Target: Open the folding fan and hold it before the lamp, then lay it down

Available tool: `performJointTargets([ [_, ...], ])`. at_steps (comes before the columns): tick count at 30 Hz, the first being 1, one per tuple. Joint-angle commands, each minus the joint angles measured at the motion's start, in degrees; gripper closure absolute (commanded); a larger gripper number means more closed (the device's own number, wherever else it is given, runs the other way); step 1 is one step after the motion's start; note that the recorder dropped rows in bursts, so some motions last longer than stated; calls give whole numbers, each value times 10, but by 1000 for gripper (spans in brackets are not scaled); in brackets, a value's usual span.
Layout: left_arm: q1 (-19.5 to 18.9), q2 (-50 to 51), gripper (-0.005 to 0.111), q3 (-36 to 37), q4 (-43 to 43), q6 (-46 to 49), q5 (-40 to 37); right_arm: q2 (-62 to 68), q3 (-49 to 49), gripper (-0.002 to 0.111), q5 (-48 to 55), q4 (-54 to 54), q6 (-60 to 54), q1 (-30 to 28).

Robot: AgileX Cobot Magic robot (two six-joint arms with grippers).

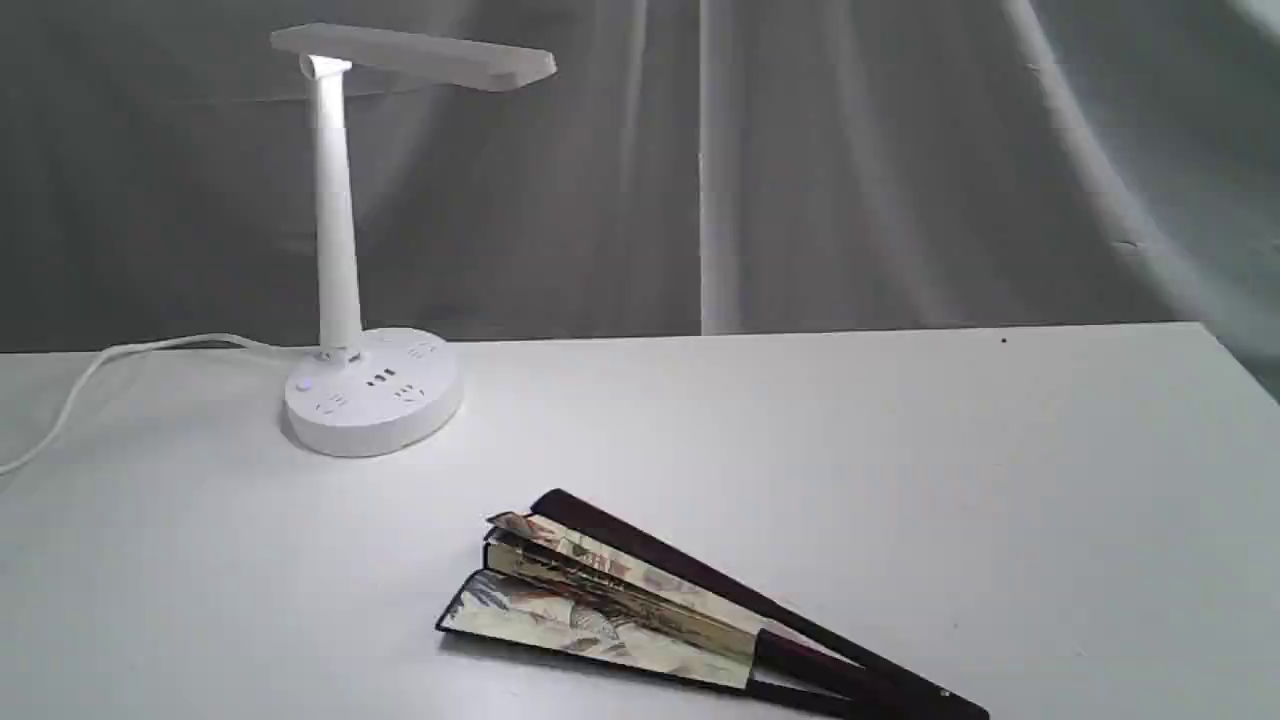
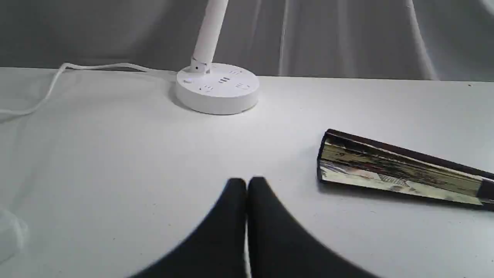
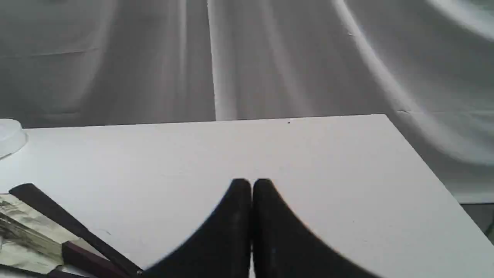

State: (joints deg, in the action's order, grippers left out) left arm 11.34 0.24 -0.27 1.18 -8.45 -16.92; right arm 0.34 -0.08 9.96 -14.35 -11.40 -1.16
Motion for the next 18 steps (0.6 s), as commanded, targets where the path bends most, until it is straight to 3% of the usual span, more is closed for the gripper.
performJointTargets([
  [1,-1,-2,107,3,-4,-1,6,-3,1,108,-10,-33,-3,-3],
  [14,-1,-2,107,3,-4,0,6,-3,1,108,-55,-153,-2,-3],
  [18,-1,-2,107,3,-4,0,6,-3,-18,108,-23,-159,-3,8],
])
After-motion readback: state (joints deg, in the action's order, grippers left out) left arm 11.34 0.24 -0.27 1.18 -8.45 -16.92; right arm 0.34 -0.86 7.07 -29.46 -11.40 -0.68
